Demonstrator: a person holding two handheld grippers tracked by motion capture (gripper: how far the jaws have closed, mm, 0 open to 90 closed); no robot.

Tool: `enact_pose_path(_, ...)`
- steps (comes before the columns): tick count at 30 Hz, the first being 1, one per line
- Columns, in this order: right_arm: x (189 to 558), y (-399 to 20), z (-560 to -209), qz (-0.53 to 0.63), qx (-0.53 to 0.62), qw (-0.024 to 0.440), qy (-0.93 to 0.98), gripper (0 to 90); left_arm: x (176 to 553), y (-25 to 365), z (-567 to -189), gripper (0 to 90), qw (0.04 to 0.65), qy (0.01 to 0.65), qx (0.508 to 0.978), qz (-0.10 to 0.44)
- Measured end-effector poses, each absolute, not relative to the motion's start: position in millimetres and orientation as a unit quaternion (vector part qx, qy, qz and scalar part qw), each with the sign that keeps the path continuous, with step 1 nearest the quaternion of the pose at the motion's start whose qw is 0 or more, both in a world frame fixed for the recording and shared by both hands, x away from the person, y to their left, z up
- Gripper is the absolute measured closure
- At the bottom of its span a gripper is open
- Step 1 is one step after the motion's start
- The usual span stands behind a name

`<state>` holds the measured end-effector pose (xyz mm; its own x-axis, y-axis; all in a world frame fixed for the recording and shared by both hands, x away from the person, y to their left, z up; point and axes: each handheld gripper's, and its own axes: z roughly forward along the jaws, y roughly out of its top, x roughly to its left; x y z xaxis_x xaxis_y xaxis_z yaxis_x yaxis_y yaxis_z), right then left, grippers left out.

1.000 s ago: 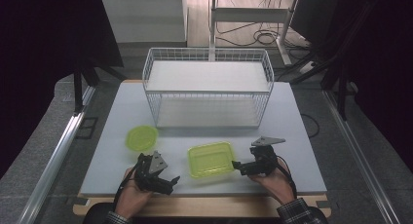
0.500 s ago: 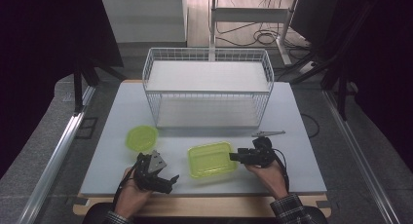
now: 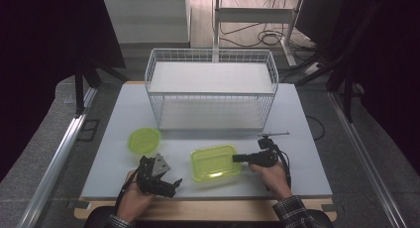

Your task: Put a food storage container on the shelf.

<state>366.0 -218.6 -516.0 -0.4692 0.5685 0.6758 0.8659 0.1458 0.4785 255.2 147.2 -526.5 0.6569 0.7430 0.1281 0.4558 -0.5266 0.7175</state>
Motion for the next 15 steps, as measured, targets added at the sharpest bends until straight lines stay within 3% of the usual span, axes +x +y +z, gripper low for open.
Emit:
enact_pose_path(3,366,-219,-515,-0.442,-0.49,0.187,-0.728,80.0,255,147,-527,0.6,0.334,0.355,0.846,0.216)
enact_pose_path(15,364,-223,-501,-0.471,-0.491,0.186,-0.709,80.3,256,152,-525,0.9,0.339,0.364,0.839,0.22)
